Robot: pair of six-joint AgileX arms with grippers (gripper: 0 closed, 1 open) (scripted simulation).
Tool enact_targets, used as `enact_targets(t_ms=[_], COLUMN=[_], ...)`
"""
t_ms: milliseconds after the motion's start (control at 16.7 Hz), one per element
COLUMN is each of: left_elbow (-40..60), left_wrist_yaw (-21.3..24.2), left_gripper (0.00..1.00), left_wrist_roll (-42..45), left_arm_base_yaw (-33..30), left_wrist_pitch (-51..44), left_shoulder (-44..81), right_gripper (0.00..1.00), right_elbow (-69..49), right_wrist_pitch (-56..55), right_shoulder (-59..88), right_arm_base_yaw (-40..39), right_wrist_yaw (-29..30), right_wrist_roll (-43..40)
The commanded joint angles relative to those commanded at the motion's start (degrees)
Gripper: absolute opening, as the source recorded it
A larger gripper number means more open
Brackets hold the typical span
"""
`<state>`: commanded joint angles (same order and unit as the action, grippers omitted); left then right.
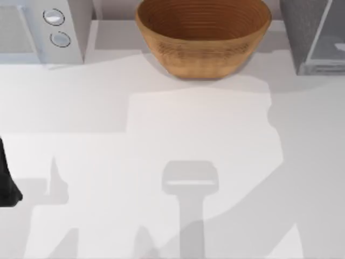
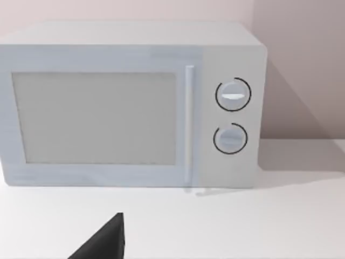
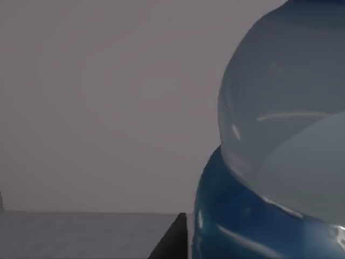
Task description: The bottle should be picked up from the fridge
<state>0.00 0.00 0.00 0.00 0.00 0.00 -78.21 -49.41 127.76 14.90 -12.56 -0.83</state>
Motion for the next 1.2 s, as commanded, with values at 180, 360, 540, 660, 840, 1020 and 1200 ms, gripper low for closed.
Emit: enact_targets(t_ms=[180, 360, 540, 660, 840, 1020, 1200], left_elbow=[0.0, 0.0, 0.0, 0.0, 0.0, 0.0, 0.0], left_wrist_yaw=[0.0, 0.0, 0.0, 0.0, 0.0, 0.0, 0.0], left_gripper=[1.0, 1.0, 1.0, 1.0, 1.0, 1.0, 1.0], left_wrist_roll=[0.0, 0.0, 0.0, 0.0, 0.0, 0.0, 0.0], left_arm_base_yaw=[0.0, 0.0, 0.0, 0.0, 0.0, 0.0, 0.0], left_wrist_pitch=[0.0, 0.0, 0.0, 0.0, 0.0, 0.0, 0.0], left_shoulder=[0.0, 0.0, 0.0, 0.0, 0.0, 0.0, 0.0], right_gripper=[0.0, 0.0, 0.0, 0.0, 0.0, 0.0, 0.0], right_elbow=[0.2, 2.42, 9.41, 16.44, 24.52, 27.33, 27.16], right_wrist_pitch=[-0.14, -1.68, -4.5, -6.08, -9.19, -11.4, -11.23], right_shoulder=[0.24, -1.76, -6.34, -8.63, -13.37, -15.71, -15.37], right_arm_base_yaw=[0.0, 0.88, 1.62, 1.61, 2.39, 3.57, 3.25], right_wrist_yaw=[-0.02, -0.19, -1.21, -2.37, -3.34, -3.81, -3.76], right_wrist_roll=[0.09, 0.1, 0.12, 0.15, 0.15, 0.19, 0.29])
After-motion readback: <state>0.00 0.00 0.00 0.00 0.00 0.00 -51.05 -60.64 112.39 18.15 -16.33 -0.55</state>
